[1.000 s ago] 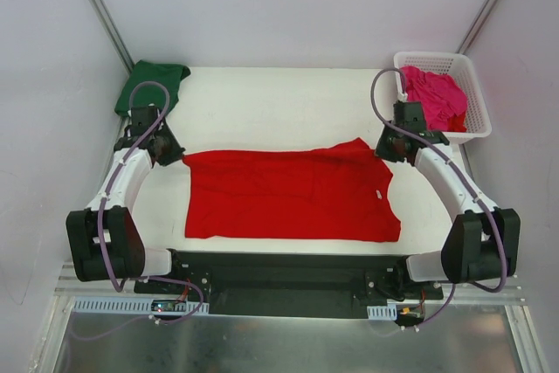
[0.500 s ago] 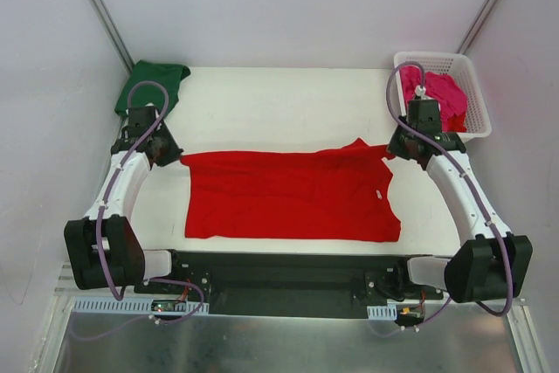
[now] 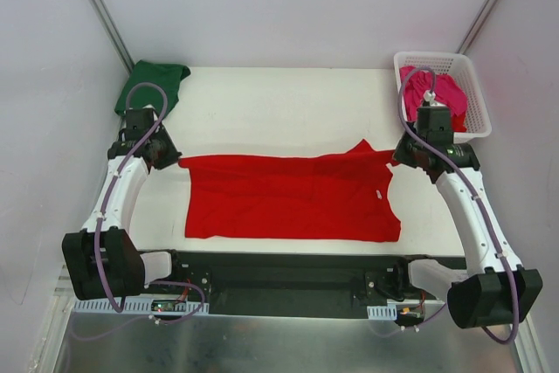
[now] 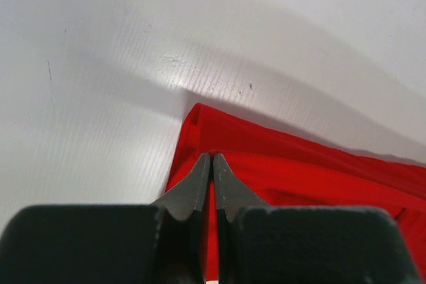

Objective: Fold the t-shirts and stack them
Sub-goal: Fold the other side of the tshirt into a rectangle

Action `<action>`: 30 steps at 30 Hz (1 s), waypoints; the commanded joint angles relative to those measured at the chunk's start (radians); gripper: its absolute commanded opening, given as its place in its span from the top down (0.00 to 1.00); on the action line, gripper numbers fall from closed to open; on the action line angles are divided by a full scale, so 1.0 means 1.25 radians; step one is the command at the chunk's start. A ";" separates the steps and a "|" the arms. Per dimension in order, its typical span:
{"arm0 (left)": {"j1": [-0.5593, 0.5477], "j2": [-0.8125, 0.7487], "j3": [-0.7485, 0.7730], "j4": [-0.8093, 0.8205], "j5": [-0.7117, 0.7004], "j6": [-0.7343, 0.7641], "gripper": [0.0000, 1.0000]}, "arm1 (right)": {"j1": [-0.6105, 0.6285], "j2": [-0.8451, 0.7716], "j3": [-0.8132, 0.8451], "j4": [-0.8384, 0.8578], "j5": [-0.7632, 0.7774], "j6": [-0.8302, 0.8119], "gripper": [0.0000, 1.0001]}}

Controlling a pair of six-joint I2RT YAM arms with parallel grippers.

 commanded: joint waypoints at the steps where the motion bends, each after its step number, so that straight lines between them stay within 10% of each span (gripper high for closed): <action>1: 0.014 -0.027 -0.009 -0.030 -0.038 0.034 1.00 | -0.007 -0.058 -0.008 -0.057 -0.017 -0.004 0.98; 30: 0.013 -0.034 -0.060 -0.060 0.047 0.047 1.00 | -0.009 -0.196 -0.048 -0.213 -0.031 0.008 0.98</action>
